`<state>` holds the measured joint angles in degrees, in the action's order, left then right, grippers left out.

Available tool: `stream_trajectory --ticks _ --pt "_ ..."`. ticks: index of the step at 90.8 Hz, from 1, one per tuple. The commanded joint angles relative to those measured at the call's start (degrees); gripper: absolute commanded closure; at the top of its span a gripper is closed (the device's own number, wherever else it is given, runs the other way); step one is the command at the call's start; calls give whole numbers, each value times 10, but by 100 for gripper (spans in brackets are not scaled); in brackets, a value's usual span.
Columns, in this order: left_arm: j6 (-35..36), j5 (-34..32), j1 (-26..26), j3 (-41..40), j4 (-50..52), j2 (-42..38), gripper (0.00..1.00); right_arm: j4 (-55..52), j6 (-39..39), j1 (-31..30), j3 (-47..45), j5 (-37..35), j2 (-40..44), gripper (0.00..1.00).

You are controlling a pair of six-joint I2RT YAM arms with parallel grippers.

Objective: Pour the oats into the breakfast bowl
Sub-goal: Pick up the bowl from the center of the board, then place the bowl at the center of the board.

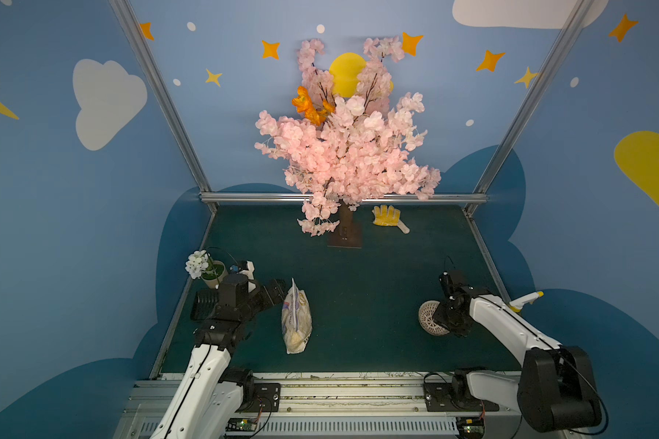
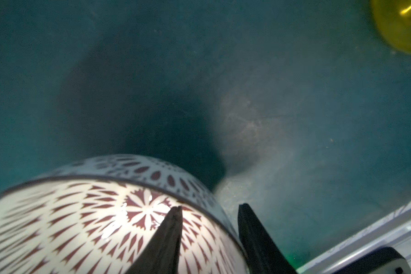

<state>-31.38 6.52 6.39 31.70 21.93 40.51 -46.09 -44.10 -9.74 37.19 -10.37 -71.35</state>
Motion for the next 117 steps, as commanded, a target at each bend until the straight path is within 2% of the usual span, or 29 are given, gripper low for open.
stream_trajectory --ticks 1,15,22,30,42,60,69,80,88,101,117 --pt "2 17 0 11 14 -18 0 16 0 2 -10 8 0 67" --pt "-1 21 0 10 19 -27 0 19 -2 2 -22 6 24 86" --pt "-2 22 1 8 21 -27 0 12 6 2 -23 8 41 100" --pt "-2 23 0 9 23 -26 0 5 19 1 -22 26 70 100" --pt "0 24 0 13 25 -27 0 9 39 -13 -8 106 125 100" --pt "-2 25 1 10 26 -29 0 39 2 -160 57 101 159 100" --pt "-2 26 0 11 27 -28 0 82 -9 -257 80 82 116 100" --pt "-1 23 0 18 36 -29 0 94 -13 -365 146 42 -2 100" --pt "-4 -2 2 23 51 -33 0 105 -7 -410 208 31 -86 100" --pt "-3 -21 2 20 53 -50 0 124 -16 -459 269 41 -176 100" --pt "-7 -31 2 9 48 -64 0 170 -47 -474 266 78 -230 100"
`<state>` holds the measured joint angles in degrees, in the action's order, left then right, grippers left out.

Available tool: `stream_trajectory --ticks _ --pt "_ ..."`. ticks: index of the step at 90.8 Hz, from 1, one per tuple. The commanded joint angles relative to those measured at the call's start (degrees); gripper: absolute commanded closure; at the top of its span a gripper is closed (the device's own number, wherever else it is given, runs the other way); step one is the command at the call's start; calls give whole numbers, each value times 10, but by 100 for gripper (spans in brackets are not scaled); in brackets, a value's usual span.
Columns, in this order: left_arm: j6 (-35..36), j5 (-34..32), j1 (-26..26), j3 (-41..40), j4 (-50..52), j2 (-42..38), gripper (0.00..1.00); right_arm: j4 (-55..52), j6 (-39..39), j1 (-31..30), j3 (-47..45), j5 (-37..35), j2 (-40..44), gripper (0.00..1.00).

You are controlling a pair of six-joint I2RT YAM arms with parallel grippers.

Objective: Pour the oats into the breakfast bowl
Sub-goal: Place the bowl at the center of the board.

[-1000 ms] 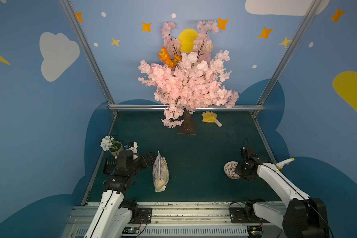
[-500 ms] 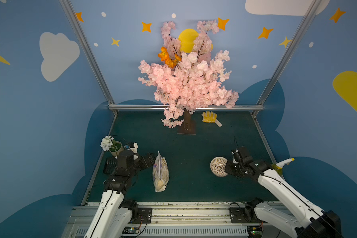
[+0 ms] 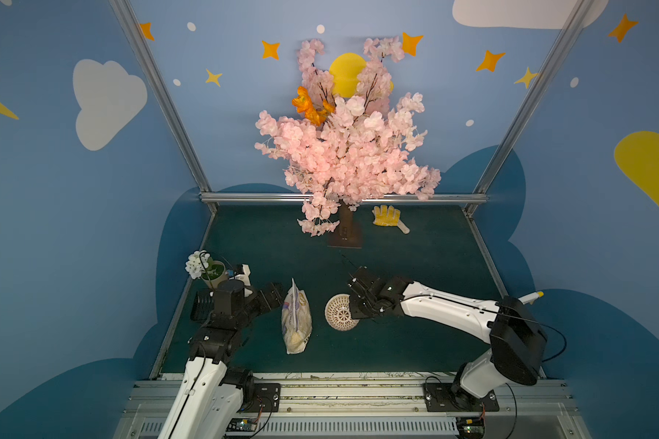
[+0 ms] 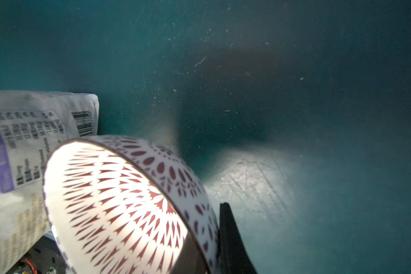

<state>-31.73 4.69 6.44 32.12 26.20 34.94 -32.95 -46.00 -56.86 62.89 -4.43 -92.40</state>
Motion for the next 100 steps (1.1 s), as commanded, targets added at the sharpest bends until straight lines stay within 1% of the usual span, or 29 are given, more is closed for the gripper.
stream_trajectory --ticks 1,13,20,22,23,27,29,31,33,36,41,45,47,50,61,70,75,82,92,100 --pt "-3 -12 1 4 5 -8 0 41 -29 -3 8 21 -22 100" --pt "-5 -13 1 6 10 -10 0 38 -51 -8 12 31 -46 100" --pt "-6 -21 1 5 10 -13 0 36 -63 -16 4 18 -45 100" --pt "-6 -25 1 5 10 -15 0 34 -64 -16 4 14 -44 95" --pt "-7 -28 1 4 10 -15 0 33 -65 -18 3 12 -44 95" --pt "-6 -35 1 4 11 -21 0 29 -66 -18 0 9 -44 89" --pt "-6 -37 1 4 12 -22 0 27 -66 -17 0 8 -44 84" --pt "-7 -40 0 4 13 -25 0 26 -66 -17 -1 7 -43 75" --pt "-6 -43 1 3 15 -29 0 24 -65 -17 -1 6 -42 69" --pt "-6 -47 2 2 16 -33 0 21 -64 -16 -1 6 -41 64" --pt "-7 -56 2 -1 18 -44 0 13 -62 -15 -2 0 -34 53" --pt "-8 -65 1 -6 19 -56 0 5 -59 -14 -5 -10 -22 47" --pt "-9 -69 1 -9 19 -62 0 3 -56 -13 -7 -14 -15 39" --pt "-10 -77 1 -14 20 -73 0 0 -50 -11 -11 -21 -1 34" --pt "-14 -88 2 -27 21 -108 0 -43 -10 -10 0 -56 65 30" --pt "-17 -91 1 -32 26 -125 0 -76 27 -21 37 -70 105 18" --pt "-17 -94 1 -38 27 -130 0 -99 44 -35 70 -76 106 15" --pt "-22 -99 0 -46 29 -138 0 -135 60 -66 132 -98 83 14" --pt "-26 -111 1 -49 38 -143 0 -176 72 -117 248 -136 16 15" --pt "-31 -131 1 -47 55 -152 0 -195 82 -145 326 -152 -39 15"
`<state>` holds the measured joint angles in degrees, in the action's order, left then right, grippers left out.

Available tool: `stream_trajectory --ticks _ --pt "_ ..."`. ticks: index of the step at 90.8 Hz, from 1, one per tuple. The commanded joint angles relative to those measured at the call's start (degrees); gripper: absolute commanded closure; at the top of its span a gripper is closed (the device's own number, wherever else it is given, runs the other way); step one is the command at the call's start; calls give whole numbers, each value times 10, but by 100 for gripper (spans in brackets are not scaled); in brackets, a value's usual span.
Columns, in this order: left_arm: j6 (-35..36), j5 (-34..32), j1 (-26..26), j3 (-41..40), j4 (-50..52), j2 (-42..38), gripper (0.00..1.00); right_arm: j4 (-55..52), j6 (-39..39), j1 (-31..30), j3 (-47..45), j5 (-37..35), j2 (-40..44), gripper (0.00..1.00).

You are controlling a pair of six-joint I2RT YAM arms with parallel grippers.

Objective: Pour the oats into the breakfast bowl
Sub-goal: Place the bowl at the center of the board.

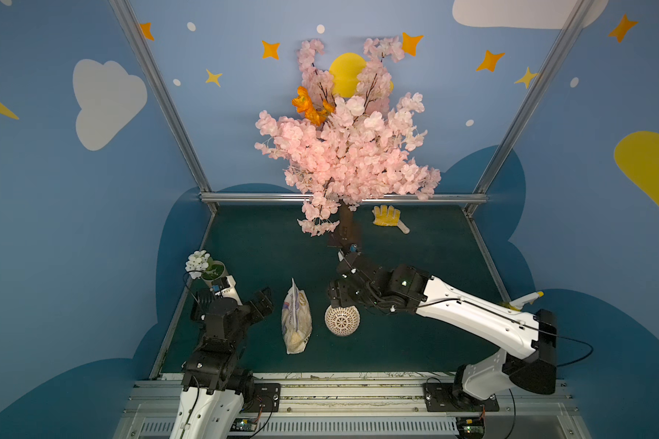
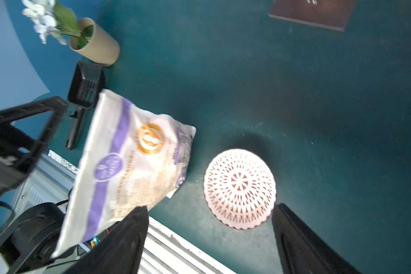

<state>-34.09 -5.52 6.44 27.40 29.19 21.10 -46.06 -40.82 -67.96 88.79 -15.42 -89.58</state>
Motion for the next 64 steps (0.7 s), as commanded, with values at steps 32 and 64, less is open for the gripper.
stream_trajectory --ticks 32,64 --pt "-19 -50 1 1 52 -39 0 -81 38 -87 217 -22 -210 24" --pt "-27 -46 0 7 65 -42 0 -72 41 -92 247 -12 -260 78"
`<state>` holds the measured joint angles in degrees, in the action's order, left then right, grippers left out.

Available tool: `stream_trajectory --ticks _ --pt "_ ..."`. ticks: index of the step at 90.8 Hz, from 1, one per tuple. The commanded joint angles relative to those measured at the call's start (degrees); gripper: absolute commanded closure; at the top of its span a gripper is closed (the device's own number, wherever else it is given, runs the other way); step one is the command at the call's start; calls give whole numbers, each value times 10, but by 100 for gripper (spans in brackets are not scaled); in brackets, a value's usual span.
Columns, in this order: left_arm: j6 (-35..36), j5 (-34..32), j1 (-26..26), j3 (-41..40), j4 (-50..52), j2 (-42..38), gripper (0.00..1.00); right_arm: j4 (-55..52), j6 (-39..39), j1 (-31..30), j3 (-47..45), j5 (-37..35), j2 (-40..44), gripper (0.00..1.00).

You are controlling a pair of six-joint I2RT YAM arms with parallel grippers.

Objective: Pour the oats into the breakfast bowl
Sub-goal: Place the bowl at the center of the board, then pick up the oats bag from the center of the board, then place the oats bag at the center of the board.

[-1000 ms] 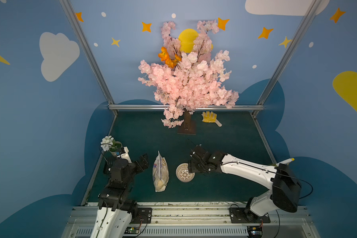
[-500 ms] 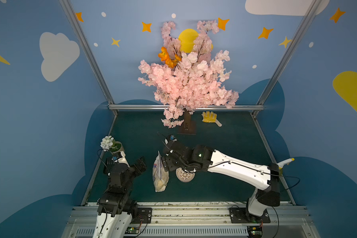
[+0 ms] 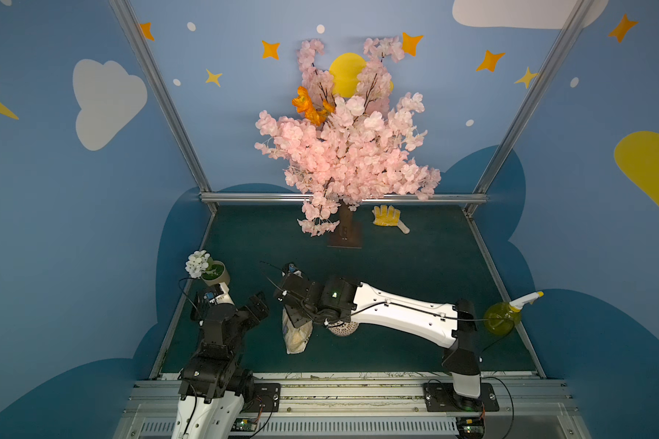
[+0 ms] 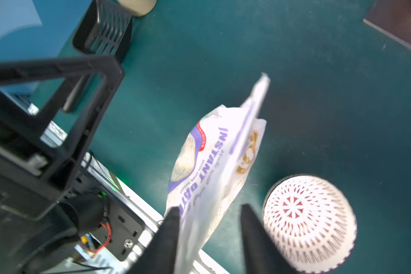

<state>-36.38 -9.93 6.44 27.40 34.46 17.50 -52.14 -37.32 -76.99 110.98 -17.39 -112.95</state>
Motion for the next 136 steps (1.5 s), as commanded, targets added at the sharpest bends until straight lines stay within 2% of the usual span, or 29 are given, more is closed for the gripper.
stream_trajectory --ticks 1,7,22,32,38,58,73,95,108,124,136 --pt "-4 -1 0 8 13 -6 0 -12 6 -1 28 9 -29 81" --pt "-5 3 0 15 16 -5 0 -16 9 0 46 16 -36 100" --pt "6 4 1 46 30 -4 0 -15 34 0 103 30 -26 100" --pt "16 2 1 84 48 3 0 11 78 0 124 15 13 100" --pt "24 7 1 109 58 8 0 32 79 -1 122 -20 42 100" --pt "47 53 0 175 89 38 0 78 163 11 118 -117 133 100" --pt "50 95 1 205 99 65 2 46 173 76 89 -146 202 100" --pt "53 232 9 222 36 141 5 31 190 198 -19 -156 326 100" --pt "51 215 59 233 5 174 6 28 185 266 -101 -147 397 100" --pt "45 157 165 239 -28 214 6 26 156 342 -213 -104 468 100" --pt "33 124 233 225 -66 234 6 29 136 372 -298 -77 505 100"
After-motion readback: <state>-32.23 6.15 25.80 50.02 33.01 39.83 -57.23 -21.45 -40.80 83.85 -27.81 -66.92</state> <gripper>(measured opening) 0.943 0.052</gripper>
